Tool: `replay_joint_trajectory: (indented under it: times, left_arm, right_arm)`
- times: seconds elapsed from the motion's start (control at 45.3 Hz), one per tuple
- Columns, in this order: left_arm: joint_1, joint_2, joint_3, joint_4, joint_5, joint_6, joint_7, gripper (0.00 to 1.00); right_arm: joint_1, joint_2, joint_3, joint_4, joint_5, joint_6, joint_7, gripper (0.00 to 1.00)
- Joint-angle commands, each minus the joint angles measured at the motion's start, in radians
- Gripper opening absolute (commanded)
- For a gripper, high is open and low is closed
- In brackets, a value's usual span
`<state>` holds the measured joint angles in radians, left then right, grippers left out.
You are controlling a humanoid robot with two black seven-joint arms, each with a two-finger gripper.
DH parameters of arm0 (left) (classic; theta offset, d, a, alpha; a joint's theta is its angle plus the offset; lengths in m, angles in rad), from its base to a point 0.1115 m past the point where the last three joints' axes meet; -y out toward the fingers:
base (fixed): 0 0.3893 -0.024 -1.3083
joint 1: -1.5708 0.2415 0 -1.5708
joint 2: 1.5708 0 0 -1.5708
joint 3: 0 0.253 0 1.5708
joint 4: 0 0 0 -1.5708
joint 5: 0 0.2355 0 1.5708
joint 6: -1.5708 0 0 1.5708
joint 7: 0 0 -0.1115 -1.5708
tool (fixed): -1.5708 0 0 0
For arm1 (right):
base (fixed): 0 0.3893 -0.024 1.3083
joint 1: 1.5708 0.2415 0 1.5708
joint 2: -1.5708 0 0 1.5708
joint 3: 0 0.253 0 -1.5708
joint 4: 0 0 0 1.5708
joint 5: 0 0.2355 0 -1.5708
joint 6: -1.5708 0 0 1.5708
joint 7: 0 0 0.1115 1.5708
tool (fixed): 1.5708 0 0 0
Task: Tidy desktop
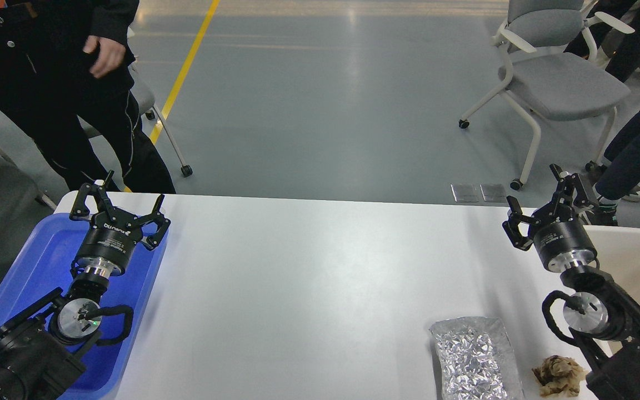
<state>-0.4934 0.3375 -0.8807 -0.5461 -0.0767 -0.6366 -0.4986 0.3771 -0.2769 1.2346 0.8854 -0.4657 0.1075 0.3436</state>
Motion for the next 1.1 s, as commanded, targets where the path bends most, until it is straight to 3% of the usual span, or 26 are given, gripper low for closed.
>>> replay_joint_trajectory:
  times: [0.0, 0.331, 0.463, 0.706, 0.904, 1.081]
  left_arm:
    - [-0.001, 0.0, 0.0, 0.0, 0.0, 0.0, 0.0, 1.0]
    - [0.001, 0.0, -0.001, 0.0, 0.001, 0.003, 0.0, 1.0]
    - [-0.001, 0.0, 0.0, 0.0, 0.0, 0.002, 0.0, 1.0]
    - [-0.001, 0.0, 0.0, 0.0, 0.001, 0.0, 0.0, 1.0]
    - [-0.001, 0.0, 0.0, 0.0, 0.001, 0.0, 0.0, 1.0]
    - [-0.001, 0.0, 0.0, 0.0, 0.001, 0.0, 0.0, 1.0]
  right_arm:
    - [-0.01, -0.079, 0.0, 0.136, 0.001, -0.014, -0.109, 1.0]
    - [-0.081, -0.255, -0.015, 0.355, -0.008, 0.023, -0.271, 1.0]
    - [-0.093, -0.36, -0.081, 0.402, -0.071, 0.092, -0.268, 1.0]
    - [-0.098, -0.442, -0.147, 0.492, -0.269, 0.092, -0.265, 1.0]
    - [-0.096, -0.573, -0.27, 0.648, -0.355, 0.118, -0.265, 1.0]
    - [-0.087, -0.63, -0.375, 0.705, -0.615, 0.135, -0.264, 1.0]
